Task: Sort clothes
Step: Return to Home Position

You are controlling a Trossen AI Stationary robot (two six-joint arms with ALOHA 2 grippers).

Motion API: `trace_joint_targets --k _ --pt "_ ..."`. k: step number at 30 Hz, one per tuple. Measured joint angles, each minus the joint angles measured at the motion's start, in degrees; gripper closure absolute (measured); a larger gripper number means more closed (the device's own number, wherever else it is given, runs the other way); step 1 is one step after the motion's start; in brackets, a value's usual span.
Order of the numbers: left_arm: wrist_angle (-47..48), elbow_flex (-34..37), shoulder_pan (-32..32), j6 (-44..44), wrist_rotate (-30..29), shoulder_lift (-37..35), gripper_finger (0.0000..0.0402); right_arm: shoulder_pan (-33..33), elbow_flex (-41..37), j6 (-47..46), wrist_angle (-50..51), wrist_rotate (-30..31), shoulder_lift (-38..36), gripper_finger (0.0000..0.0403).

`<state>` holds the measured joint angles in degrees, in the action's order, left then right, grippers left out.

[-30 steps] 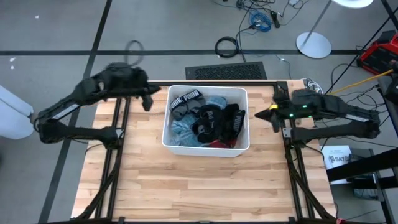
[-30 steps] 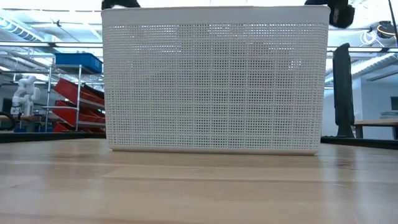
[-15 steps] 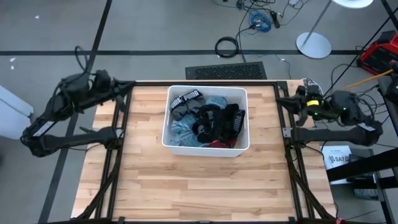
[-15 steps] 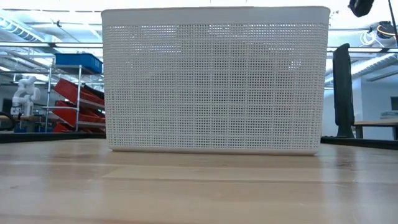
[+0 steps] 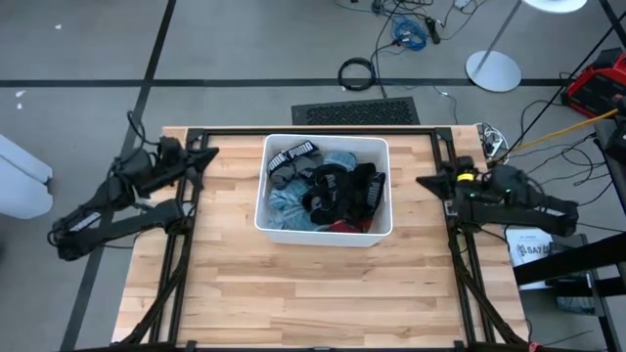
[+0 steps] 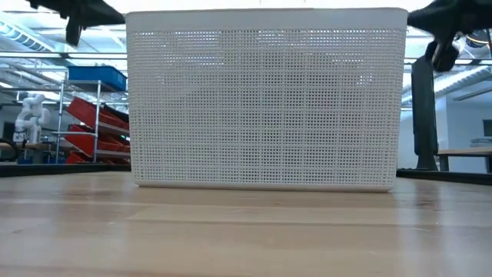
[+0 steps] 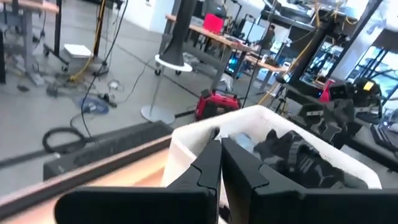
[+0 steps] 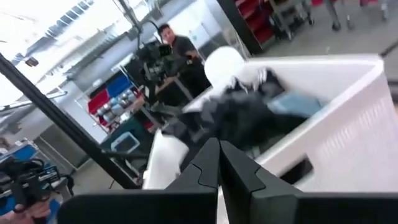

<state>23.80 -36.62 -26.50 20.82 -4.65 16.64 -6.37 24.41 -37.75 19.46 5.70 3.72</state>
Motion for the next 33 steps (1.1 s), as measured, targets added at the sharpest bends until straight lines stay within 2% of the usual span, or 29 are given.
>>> trace_joint_targets --k 4,12,20,28,33 --pt "-0.8 4.5 0.0 2.2 -0.06 -2.27 0.0382 0.0 -5.02 -2.37 -0.83 -0.07 -1.88 0.0403" --pt "-8.78 11.42 0.0 3.37 -0.16 -6.85 0.0382 0.0 -13.32 -3.24 -12.03 -0.05 -3.62 0.0403" --pt "-9.12 18.79 0.0 6.95 -1.48 -16.13 0.0382 0.0 -13.49 -1.71 -9.71 -0.05 -3.62 0.0403" --pt "-11.06 22.31 -0.02 8.22 -1.65 -16.56 0.0382 -0.02 -13.54 -3.37 -2.54 0.64 -3.64 0.0403" --pt "-15.1 24.25 -0.02 6.78 -2.42 -16.59 0.0382 0.0 -13.51 -3.18 -0.71 4.37 -3.64 0.0403"
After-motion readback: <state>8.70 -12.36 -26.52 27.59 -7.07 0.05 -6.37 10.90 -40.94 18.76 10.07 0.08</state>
